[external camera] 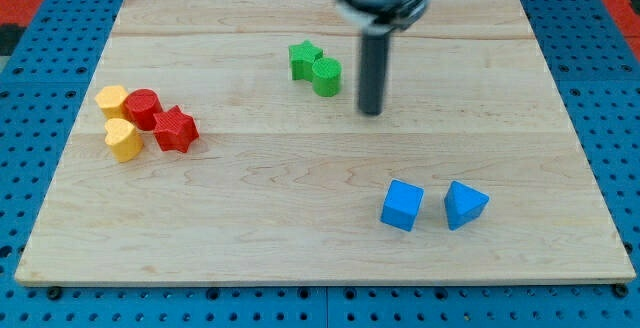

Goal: Push the green blocks above the blue triangle

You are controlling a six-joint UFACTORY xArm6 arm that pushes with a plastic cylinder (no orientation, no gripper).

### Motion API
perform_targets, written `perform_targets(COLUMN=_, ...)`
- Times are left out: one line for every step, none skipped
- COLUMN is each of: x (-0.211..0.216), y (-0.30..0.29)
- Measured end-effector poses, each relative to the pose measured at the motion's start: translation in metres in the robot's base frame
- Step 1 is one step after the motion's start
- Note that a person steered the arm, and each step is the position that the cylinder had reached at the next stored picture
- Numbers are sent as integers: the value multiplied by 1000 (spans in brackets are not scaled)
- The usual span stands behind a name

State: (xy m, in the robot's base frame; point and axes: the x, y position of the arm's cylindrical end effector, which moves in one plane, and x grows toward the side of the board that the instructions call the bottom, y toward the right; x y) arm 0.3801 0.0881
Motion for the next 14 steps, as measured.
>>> perform_targets(x=-29, y=-3)
perform_targets(x=-93, y=-27)
perform_targets(x=-111, y=-58)
perform_targets(x=-70, y=-109)
perform_targets(x=-53, y=-108)
perform_targets(x=-70, y=-121)
perform_targets(x=-86, y=-180)
perform_targets(x=-44, y=-198)
perform_targets(x=-39, y=-146)
perform_targets(x=-47, y=-102)
perform_targets(x=-47, y=-51)
perform_targets(x=-33, y=-15)
perform_targets(x=13, y=-20)
perform_targets(x=54, y=-24)
